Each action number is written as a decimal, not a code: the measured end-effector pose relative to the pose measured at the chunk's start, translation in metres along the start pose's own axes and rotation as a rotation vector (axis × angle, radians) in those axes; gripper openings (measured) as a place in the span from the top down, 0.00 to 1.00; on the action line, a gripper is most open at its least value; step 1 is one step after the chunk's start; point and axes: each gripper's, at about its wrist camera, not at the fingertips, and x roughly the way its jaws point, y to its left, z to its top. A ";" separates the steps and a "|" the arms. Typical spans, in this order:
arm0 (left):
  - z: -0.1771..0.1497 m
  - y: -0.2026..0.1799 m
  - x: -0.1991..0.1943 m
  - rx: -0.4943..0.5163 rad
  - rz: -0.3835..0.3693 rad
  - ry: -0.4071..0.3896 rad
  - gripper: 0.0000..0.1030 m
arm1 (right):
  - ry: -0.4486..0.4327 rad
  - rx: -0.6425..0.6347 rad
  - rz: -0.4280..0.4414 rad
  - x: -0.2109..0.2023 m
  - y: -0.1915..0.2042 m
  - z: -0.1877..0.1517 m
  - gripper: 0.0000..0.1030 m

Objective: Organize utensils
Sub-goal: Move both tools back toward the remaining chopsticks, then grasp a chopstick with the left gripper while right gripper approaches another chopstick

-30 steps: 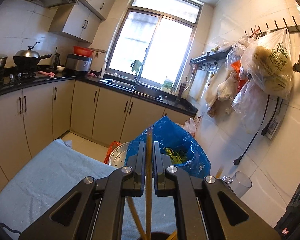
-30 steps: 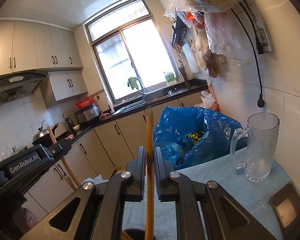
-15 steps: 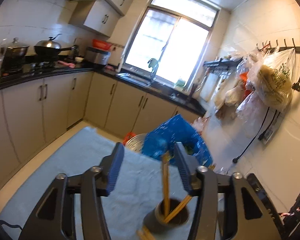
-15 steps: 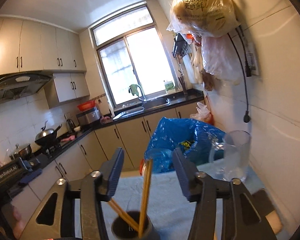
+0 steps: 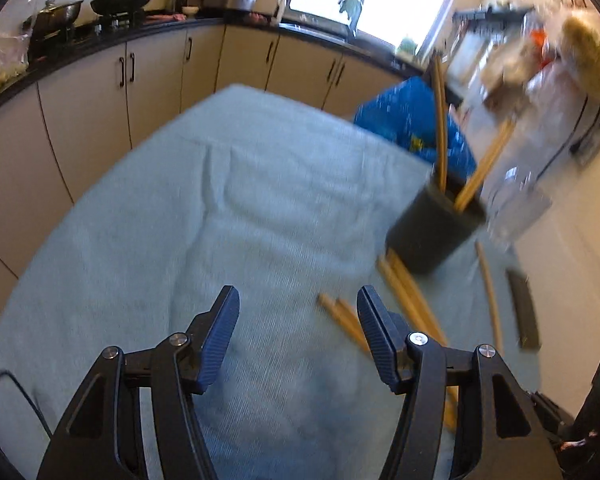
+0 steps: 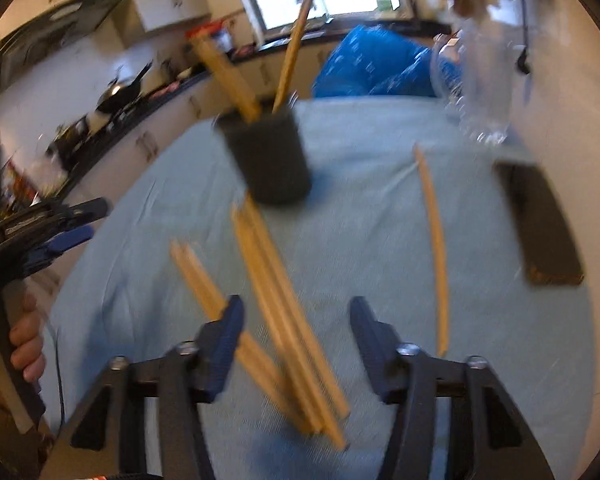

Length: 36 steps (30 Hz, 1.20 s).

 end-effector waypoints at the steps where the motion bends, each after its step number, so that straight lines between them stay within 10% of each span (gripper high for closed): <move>1: -0.006 0.000 0.000 0.009 0.010 0.001 0.41 | 0.011 -0.014 0.048 0.002 0.003 -0.004 0.62; 5: -0.018 -0.001 -0.007 0.041 0.010 -0.005 0.41 | 0.048 -0.089 0.126 0.013 0.019 -0.015 0.64; 17: -0.020 0.003 -0.008 0.036 0.032 0.009 0.41 | 0.157 -0.181 -0.024 0.036 0.043 -0.024 0.75; 23: -0.030 -0.002 0.003 0.089 0.049 0.071 0.41 | 0.225 -0.206 0.139 0.036 0.078 -0.045 0.77; 36: -0.048 -0.050 0.042 0.218 0.085 0.155 0.41 | 0.085 -0.145 0.110 0.005 0.033 -0.022 0.74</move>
